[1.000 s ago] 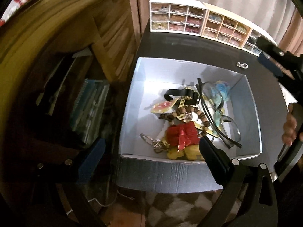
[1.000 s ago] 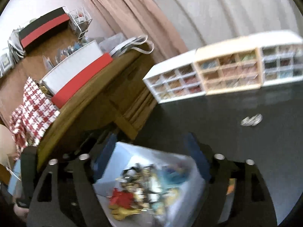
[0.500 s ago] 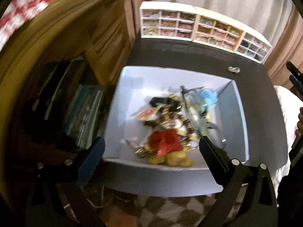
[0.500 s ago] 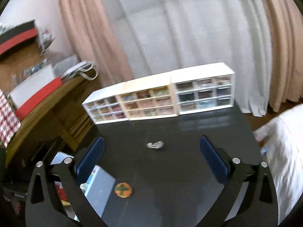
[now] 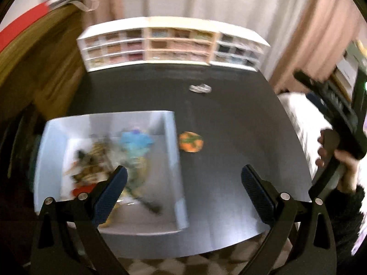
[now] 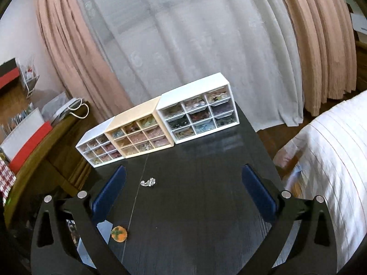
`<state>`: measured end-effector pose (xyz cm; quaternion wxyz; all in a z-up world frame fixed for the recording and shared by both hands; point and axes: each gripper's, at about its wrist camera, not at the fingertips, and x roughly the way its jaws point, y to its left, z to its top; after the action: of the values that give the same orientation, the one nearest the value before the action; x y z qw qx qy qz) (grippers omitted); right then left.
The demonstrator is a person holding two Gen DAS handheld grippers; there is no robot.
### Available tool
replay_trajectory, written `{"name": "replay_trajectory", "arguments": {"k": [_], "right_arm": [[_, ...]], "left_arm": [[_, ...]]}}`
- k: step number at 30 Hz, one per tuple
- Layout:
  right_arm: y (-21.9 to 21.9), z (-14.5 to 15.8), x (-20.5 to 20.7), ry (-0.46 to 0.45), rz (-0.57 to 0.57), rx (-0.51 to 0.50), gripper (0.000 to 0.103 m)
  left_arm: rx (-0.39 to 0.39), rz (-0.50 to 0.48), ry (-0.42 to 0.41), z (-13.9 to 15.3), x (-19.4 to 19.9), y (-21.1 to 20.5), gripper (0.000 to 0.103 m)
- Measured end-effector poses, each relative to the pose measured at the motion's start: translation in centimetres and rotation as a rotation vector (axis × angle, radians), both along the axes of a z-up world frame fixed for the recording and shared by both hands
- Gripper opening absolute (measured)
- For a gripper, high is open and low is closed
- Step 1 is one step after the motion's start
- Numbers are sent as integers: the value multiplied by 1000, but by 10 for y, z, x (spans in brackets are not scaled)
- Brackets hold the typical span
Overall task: Organize jewelry
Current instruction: 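Withdraw both tools from the box and move the left tool toward the orange pumpkin charm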
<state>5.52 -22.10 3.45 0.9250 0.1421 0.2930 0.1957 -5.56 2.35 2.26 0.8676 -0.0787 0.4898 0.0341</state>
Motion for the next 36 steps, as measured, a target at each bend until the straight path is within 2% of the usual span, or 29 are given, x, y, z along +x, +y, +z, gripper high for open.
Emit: {"name": "replay_trajectory", "arguments": {"k": [2, 5, 9, 13, 15, 17, 18, 21, 23, 25, 26, 28, 32, 34, 36], "right_arm": [[-7, -2, 0, -9, 6, 7, 97], [-16, -5, 2, -5, -1, 10, 97], [-28, -12, 6, 7, -13, 40, 97], [-33, -17, 10, 12, -1, 50, 97], [-33, -19, 11, 13, 12, 44, 97], [-33, -20, 12, 13, 22, 51, 97], [-34, -21, 13, 12, 33, 64, 97], [-34, -21, 15, 10, 55, 87, 97], [-35, -20, 15, 7, 65, 91, 97], [-35, -19, 15, 2, 70, 92, 97], [-35, -19, 15, 0, 70, 93, 97], [-35, -19, 16, -1, 71, 98, 97], [-35, -20, 16, 4, 68, 98, 97], [-34, -19, 16, 6, 69, 99, 97], [-33, -19, 17, 9, 68, 98, 97]], "left_arm": [[56, -23, -4, -9, 10, -22, 99], [61, -64, -28, -21, 23, -44, 99], [196, -65, -101, -33, 38, -58, 99], [163, -112, -106, -38, 55, -49, 99], [72, -171, -64, -35, 67, -39, 99], [-25, -288, -22, -29, 79, -32, 99], [-45, -355, -2, -27, 83, -32, 99], [-40, -591, 16, -16, 93, -37, 99], [7, -746, 7, -11, 92, -40, 99], [112, -840, 29, -14, 90, -43, 99], [184, -857, 59, -18, 91, -43, 99], [239, -821, 107, -24, 95, -39, 99], [110, -621, 123, -31, 102, -25, 99], [51, -513, 82, -28, 97, -23, 99], [-12, -393, -2, -20, 90, -25, 99]]}}
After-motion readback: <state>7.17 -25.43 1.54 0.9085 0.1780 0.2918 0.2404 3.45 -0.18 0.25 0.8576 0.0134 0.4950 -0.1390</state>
